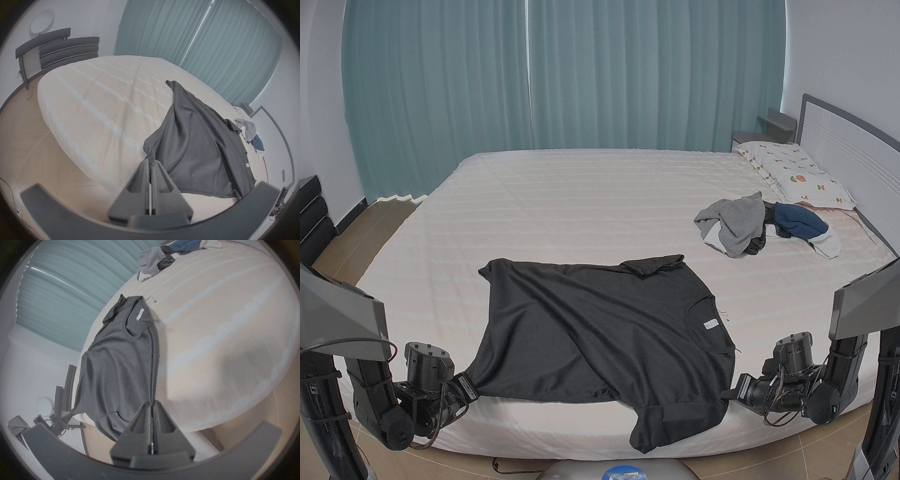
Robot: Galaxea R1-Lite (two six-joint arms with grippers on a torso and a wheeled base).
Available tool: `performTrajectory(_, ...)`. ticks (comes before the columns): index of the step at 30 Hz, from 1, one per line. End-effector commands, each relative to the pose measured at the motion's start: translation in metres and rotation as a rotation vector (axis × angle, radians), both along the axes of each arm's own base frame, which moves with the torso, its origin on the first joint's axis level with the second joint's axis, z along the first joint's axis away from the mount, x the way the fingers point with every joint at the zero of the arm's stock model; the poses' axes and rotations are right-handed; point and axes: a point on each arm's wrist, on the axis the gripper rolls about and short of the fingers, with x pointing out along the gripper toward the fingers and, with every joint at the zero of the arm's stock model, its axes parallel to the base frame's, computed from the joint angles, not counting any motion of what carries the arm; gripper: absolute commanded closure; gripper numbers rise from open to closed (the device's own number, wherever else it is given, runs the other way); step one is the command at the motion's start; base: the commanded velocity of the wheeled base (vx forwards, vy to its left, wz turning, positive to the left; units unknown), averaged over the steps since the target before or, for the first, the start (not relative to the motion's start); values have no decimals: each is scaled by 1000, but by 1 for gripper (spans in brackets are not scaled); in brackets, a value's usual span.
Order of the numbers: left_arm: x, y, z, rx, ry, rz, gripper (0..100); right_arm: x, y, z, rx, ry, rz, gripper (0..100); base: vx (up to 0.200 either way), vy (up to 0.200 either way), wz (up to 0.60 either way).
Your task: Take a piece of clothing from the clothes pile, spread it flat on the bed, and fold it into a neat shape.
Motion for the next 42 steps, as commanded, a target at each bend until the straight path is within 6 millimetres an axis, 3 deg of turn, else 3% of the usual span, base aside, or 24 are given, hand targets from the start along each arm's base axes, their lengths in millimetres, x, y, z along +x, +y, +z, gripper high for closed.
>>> performTrajectory(1,-5,3,-1,23,20,-13,100,-13,-12,6,-54,-8,26,100,0,0,0)
performTrajectory(8,-10,16,-1,86,45,-18,100,-36,-24,15,-161,-21,97,100,0,0,0)
performTrajectory(17,-25,27,-3,169,123,-63,100,-52,-29,14,-271,-8,134,100,0,0,0)
performTrajectory(26,-25,25,-6,171,131,-78,100,-41,-32,9,-312,-26,104,100,0,0,0)
performTrajectory(27,-25,25,-6,165,129,-82,0,-39,-33,9,-310,-32,96,100,0,0,0)
performTrajectory(29,-25,24,-6,154,128,-92,0,-37,-34,9,-309,-34,88,100,0,0,0)
performTrajectory(30,-25,24,-6,151,129,-96,0,-36,-33,9,-306,-35,89,0,0,0,0)
performTrajectory(42,-13,24,7,89,27,-94,0,-21,-31,23,-210,-113,-7,0,0,0,0)
